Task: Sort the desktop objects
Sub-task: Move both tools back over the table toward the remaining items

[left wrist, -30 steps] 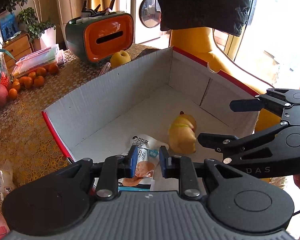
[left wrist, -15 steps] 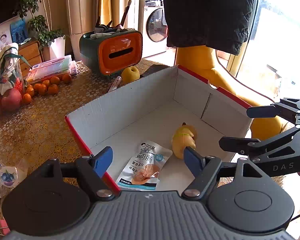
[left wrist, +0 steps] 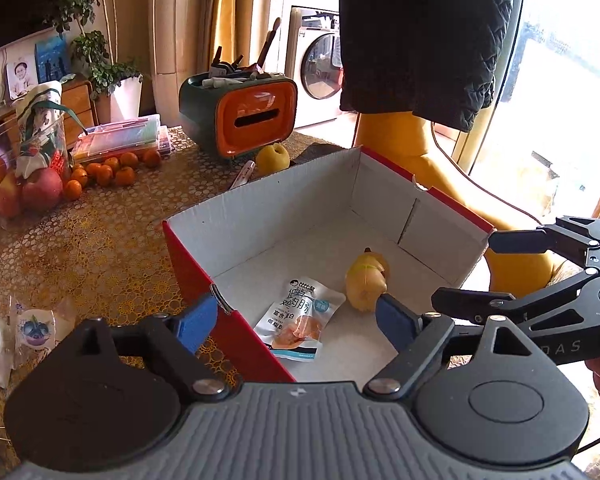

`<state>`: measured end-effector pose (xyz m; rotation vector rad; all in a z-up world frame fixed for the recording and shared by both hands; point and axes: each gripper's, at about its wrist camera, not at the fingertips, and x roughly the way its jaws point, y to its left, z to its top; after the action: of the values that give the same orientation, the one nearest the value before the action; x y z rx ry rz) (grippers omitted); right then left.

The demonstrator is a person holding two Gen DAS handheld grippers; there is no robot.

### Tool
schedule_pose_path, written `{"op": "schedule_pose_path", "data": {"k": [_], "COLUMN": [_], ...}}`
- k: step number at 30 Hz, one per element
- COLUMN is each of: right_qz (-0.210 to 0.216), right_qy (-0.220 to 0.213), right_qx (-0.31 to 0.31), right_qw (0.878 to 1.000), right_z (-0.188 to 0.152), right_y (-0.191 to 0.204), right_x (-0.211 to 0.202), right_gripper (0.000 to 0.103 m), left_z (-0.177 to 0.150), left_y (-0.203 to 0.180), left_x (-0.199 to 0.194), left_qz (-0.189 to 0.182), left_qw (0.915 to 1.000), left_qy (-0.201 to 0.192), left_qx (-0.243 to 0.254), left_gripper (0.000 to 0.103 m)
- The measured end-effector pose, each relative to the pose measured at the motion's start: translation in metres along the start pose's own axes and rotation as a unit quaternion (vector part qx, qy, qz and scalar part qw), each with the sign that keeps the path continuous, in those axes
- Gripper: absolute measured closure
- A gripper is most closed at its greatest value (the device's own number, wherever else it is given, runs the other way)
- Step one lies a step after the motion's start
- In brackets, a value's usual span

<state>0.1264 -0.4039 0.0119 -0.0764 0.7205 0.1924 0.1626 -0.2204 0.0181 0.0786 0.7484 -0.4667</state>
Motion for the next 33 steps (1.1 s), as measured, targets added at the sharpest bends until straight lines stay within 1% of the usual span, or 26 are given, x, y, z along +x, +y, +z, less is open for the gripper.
{"op": "schedule_pose_path", "data": {"k": [1, 3, 8, 13, 17, 21, 26, 29, 33], "right_qz": [0.001, 0.002, 0.006, 0.016, 0.022, 0.03, 0.04, 0.043, 0.042], "right_qy": [-0.001, -0.002, -0.008, -0.013, -0.021, -0.025, -0.029, -0.033, -0.05], "right_qx": [0.0, 0.0, -0.006, -0.012, -0.016, -0.012, -0.013, -0.019, -0.033], "right_qw": [1.0, 1.0, 1.0, 1.0, 0.999, 0.999, 0.999, 0.998, 0.997], "right_z": [0.0, 0.0, -0.003, -0.006, -0.008, -0.009, -0.014, -0.017, -0.018], "right_y": [0.003, 0.008, 0.025, 0.045, 0.062, 0.077, 0.099, 0.113, 0.132], "right_x": [-0.001, -0.004, -0.013, -0.021, -0.028, -0.032, -0.035, -0.036, -0.04], "right_gripper": [0.013, 0.012, 0.011, 0.011, 0.011, 0.008, 0.008, 0.006, 0.004], "left_z": [-0.001, -0.003, -0.013, -0.024, -0.031, -0.039, -0.054, -0.062, -0.073], "left_y": [0.002, 0.006, 0.016, 0.027, 0.038, 0.05, 0.061, 0.07, 0.085], "left_x": [-0.003, -0.008, -0.024, -0.043, -0.062, -0.077, -0.098, -0.108, -0.121], "left_qz": [-0.001, -0.003, 0.001, 0.011, 0.03, 0.043, 0.074, 0.076, 0.083], "left_qw": [1.0, 0.9999, 0.9998, 0.9993, 0.9981, 0.9972, 0.9943, 0.9936, 0.9918], "left_qy": [-0.001, -0.006, -0.013, -0.027, -0.048, -0.051, -0.071, -0.074, -0.078], "left_qx": [-0.002, -0.008, -0.018, -0.022, -0.026, -0.034, -0.029, -0.038, -0.058], "left_gripper": [0.009, 0.003, 0.001, 0.0, 0.0, 0.0, 0.0, 0.0, 0.0]}}
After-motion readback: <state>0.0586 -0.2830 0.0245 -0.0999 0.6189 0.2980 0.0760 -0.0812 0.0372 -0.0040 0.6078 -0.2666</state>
